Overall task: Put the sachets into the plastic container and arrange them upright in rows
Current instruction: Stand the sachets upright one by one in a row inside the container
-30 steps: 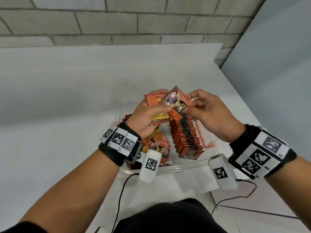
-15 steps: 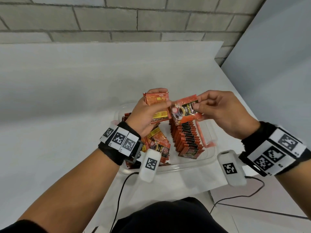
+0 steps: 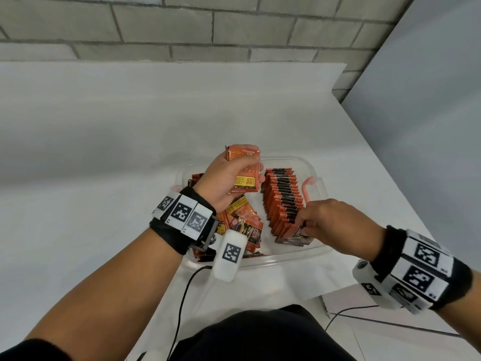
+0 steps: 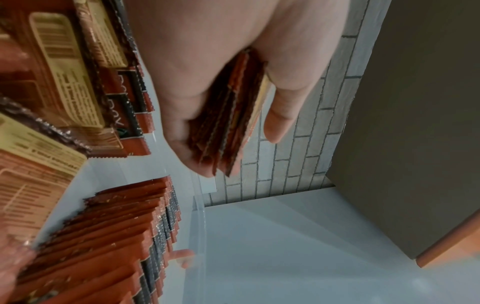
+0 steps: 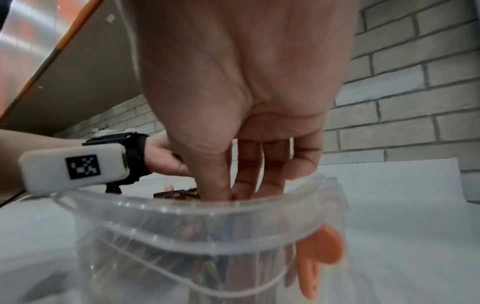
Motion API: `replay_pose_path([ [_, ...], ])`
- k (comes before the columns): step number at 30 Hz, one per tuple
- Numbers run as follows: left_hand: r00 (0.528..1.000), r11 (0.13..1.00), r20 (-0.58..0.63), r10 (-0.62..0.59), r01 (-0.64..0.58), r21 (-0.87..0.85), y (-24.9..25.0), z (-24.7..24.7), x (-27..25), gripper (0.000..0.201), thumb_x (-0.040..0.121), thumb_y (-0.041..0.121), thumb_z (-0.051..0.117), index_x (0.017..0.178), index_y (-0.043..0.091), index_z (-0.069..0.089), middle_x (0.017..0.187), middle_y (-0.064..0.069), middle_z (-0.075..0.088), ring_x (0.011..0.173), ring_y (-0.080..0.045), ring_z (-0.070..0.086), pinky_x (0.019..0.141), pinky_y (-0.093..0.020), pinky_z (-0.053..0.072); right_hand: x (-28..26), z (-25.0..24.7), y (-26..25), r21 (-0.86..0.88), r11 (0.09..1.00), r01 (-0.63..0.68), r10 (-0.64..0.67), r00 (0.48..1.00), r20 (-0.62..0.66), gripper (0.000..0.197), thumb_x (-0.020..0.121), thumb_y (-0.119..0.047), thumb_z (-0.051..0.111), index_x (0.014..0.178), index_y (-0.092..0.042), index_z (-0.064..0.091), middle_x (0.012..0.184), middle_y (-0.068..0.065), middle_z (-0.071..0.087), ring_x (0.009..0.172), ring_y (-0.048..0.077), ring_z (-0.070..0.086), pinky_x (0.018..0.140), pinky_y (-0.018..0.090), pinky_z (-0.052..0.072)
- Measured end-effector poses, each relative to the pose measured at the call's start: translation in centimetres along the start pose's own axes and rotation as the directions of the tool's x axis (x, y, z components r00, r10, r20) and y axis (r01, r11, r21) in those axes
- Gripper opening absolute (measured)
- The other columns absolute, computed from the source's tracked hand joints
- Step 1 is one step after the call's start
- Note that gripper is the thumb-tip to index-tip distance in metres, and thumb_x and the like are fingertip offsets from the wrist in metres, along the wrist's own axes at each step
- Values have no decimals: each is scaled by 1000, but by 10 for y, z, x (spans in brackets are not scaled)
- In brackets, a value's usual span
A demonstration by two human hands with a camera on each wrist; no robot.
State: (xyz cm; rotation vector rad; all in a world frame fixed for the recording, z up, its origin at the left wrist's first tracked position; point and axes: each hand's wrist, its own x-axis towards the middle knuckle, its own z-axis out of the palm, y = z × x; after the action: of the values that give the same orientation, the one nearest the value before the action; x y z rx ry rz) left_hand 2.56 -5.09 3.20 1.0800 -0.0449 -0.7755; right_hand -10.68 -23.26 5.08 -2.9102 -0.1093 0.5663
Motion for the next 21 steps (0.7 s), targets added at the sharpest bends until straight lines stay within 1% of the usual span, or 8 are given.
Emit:
replay_pose_path([
  [2, 1000, 1000, -2, -2, 2, 7, 1, 0, -1, 13, 90, 8, 59, 100, 15, 62, 77, -9, 67, 65, -22, 66, 60, -28, 55, 0, 3, -1, -47, 999, 20, -22, 999, -35, 11, 89, -20, 61, 99, -22, 65, 92, -8, 64, 85, 14, 59, 74, 27, 46],
  [5, 1000, 1000, -4, -4, 4, 13, 1, 1, -2, 13, 90, 8, 59, 100, 16, 62, 77, -8, 67, 65, -22, 66, 61, -28, 55, 1, 8, -2, -131, 990, 44, -53, 996, -67, 2, 85, -20, 64, 87, -20, 63, 82, -7, 64, 76, 16, 58, 65, 24, 35],
  [7, 1000, 1000, 6, -3, 3, 17, 2, 1, -2, 13, 90, 8, 58, 100, 16, 62, 77, -8, 67, 66, -22, 66, 61, -28, 55, 2, 14, 1, -166, 985, 51, -70, 991, -111, 12, 77, -16, 71, 74, -20, 60, 68, -7, 61, 62, 16, 54, 60, 23, 29],
  [10, 1000, 1000, 14, 0, -1, 16, 1, 1, -3, 13, 91, 9, 58, 102, 15, 61, 77, -9, 66, 67, -23, 66, 60, -29, 55, 0, 19, 2, -200, 978, 66, -95, 986, -137, 27, 65, -13, 79, 61, -22, 53, 55, -8, 54, 48, 14, 48, 52, 22, 28],
  [14, 1000, 1000, 28, 3, -3, 20, 1, 0, -3, 14, 91, 10, 58, 103, 15, 61, 77, -8, 67, 67, -21, 66, 60, -29, 55, 1, 21, 0, -204, 974, 100, -124, 986, -107, 31, 65, -14, 79, 59, -23, 49, 54, -9, 52, 46, 13, 47, 50, 21, 28],
  [17, 1000, 1000, 29, 3, -3, 29, 1, 0, -3, 14, 91, 10, 58, 103, 16, 61, 77, -8, 67, 67, -21, 66, 60, -29, 55, 3, 20, 2, -184, 980, 80, -98, 991, -89, 30, 66, -14, 77, 60, -22, 49, 54, -9, 51, 47, 13, 46, 51, 17, 22],
  [19, 1000, 1000, 28, 6, -6, 28, 1, 1, -4, 14, 91, 10, 58, 103, 16, 61, 77, -8, 67, 66, -21, 66, 60, -29, 55, 5, 22, 4, -177, 982, 68, -87, 991, -98, 24, 73, -15, 71, 64, -21, 49, 59, -8, 53, 52, 15, 48, 52, 14, 17],
  [21, 1000, 999, 25, 6, -7, 35, 1, 1, -4, 14, 91, 10, 58, 103, 16, 61, 77, -8, 68, 67, -21, 67, 61, -29, 55, 7, 22, 5, -199, 978, 62, -81, 993, -87, 19, 81, -17, 63, 69, -21, 48, 66, -8, 53, 59, 16, 50, 54, 12, 15],
])
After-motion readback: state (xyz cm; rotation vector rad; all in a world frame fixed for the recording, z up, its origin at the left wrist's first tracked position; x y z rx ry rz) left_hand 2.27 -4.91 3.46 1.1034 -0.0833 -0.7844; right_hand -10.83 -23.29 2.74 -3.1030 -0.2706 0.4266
